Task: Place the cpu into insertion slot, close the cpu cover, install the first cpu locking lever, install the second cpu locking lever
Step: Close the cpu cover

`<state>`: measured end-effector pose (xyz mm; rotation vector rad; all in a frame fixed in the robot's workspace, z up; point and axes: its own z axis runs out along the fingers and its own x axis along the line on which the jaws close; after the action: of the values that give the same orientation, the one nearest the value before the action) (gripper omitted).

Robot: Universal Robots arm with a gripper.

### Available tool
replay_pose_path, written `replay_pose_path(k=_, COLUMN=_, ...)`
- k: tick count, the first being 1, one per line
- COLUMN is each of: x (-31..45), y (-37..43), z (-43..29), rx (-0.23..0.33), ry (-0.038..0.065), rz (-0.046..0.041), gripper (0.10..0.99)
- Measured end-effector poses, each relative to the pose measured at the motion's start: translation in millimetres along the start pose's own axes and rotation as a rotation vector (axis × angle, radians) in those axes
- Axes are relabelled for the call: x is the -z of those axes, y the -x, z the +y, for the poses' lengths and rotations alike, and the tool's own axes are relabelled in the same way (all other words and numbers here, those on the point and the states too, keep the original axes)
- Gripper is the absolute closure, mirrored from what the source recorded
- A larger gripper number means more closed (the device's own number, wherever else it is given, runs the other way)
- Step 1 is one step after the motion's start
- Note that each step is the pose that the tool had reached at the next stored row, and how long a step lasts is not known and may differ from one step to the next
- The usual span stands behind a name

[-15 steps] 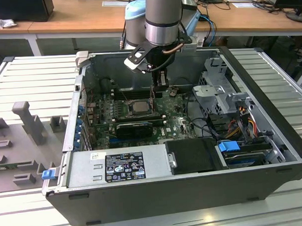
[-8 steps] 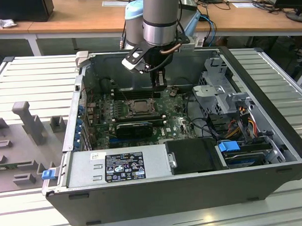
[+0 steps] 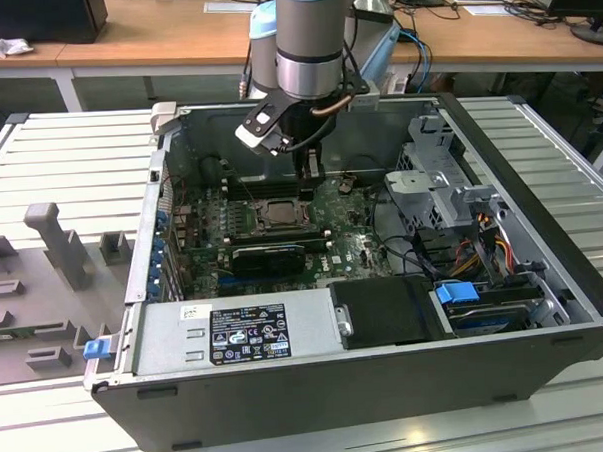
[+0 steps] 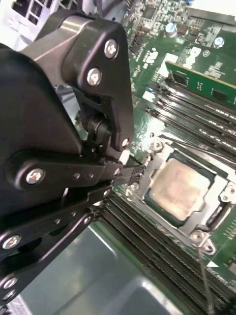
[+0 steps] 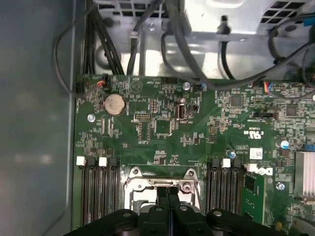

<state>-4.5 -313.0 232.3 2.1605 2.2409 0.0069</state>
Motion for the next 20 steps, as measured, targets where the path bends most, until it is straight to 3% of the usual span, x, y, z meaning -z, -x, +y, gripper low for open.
replay_pose_path(k=1, x=-1.2, y=-0.1, z=-1.5, rx=0.006, ry=0.0, rz=0.0004, gripper=0.98)
replay_pose_path(k=3, x=-1.5, y=-0.4, z=-11.0, rx=0.01, ry=0.0, rz=0.0008, gripper=0.98)
replay_pose_path(k=7, x=-1.7, y=-0.6, z=-14.6, rx=0.01, ry=-0.001, rz=0.0009, gripper=0.98)
replay_pose_path(k=20, x=-1.3, y=-1.4, z=-35.8, rx=0.01, ry=-0.001, rz=0.0009, gripper=0.98)
